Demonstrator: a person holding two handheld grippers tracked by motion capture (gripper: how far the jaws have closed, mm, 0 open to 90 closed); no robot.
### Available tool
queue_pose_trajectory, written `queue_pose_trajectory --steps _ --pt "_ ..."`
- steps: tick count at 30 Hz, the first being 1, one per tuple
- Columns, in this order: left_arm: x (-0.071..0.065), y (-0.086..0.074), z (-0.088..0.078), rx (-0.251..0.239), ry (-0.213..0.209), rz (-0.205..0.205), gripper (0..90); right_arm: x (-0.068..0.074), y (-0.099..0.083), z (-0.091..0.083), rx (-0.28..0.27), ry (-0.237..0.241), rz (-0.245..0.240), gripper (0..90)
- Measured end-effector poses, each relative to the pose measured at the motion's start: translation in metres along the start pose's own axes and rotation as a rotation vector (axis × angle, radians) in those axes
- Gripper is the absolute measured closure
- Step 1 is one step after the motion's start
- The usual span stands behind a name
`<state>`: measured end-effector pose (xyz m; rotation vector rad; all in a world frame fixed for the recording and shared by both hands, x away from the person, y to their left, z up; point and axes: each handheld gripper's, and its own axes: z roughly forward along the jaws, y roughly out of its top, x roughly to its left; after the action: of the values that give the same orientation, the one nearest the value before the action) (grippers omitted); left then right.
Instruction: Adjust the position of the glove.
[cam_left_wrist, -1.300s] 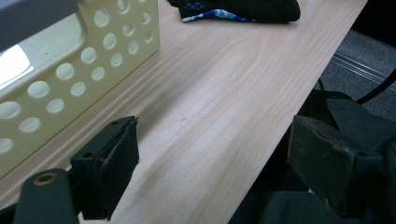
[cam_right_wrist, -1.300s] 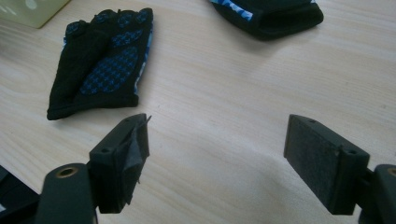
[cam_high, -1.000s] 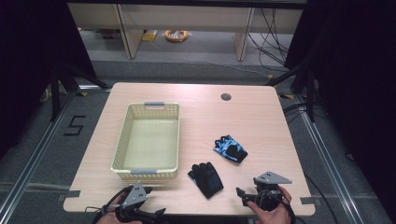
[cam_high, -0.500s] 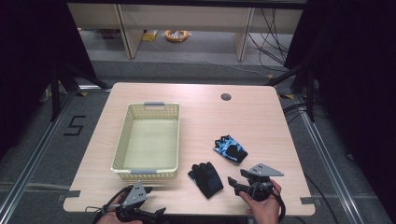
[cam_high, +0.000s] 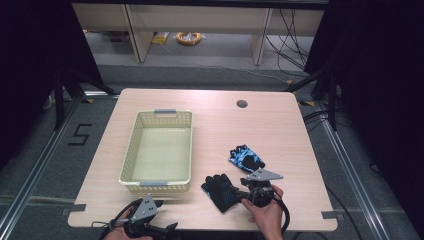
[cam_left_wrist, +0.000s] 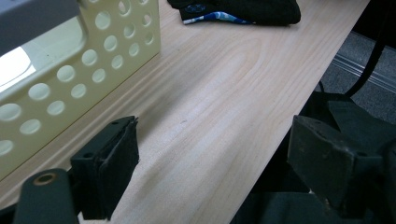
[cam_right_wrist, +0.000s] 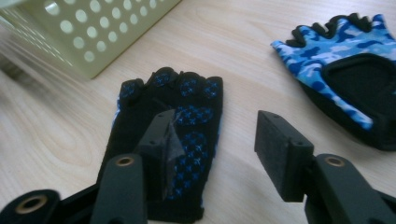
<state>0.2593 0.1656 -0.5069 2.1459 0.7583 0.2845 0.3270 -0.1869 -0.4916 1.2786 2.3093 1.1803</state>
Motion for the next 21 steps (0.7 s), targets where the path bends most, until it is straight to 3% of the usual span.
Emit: queue_pose_trajectory --steps 1,5,6,7,9,10,11,12,13,16,19,21 --pt "-0.001 0.0 0.0 0.001 -0.004 -0.026 16.0 0.001 0.001 0.003 0.007 0.002 -0.001 51.2" --pt "0.001 0.0 -0.001 0.009 -0.01 -0.01 16.0 0.002 0.003 0.014 0.048 -0.017 -0.022 56.7" --pt "0.0 0.0 -0.001 0.012 -0.01 -0.02 16.1 0.002 0.003 0.017 0.052 -0.015 -0.019 57.2" --pt "-0.001 -0.001 0.0 -0.008 0.002 -0.027 16.0 0.004 0.004 0.017 0.088 -0.014 0.015 57.8" --pt "-0.002 -0.001 0.001 -0.013 -0.002 -0.031 16.1 0.003 0.004 0.021 0.084 -0.021 -0.003 60.9" --pt "-0.001 0.0 0.0 -0.018 -0.003 -0.009 16.1 0.001 0.004 0.023 0.08 -0.018 -0.025 63.1" --pt "-0.001 0.0 0.0 -0.019 -0.003 -0.009 16.0 0.003 0.005 0.024 0.094 -0.007 0.002 64.8" --pt "-0.001 0.0 0.0 -0.019 -0.002 -0.01 16.0 0.001 0.004 0.026 0.098 -0.01 -0.026 67.2" --pt "-0.002 -0.001 0.0 -0.009 0.002 -0.027 16.0 0.002 0.005 0.028 0.099 0.003 -0.023 69.7" --pt "-0.001 -0.001 0.0 -0.01 0.003 -0.027 16.0 0.001 0.005 0.033 0.102 0.04 -0.017 74.4" --pt "-0.001 0.0 0.0 -0.019 -0.005 -0.009 16.2 0.0 0.005 0.038 0.057 0.062 -0.001 82.8" --pt "-0.001 0.0 0.0 -0.014 0.006 0.002 16.2 -0.002 0.007 0.036 0.077 0.091 -0.013 88.3"
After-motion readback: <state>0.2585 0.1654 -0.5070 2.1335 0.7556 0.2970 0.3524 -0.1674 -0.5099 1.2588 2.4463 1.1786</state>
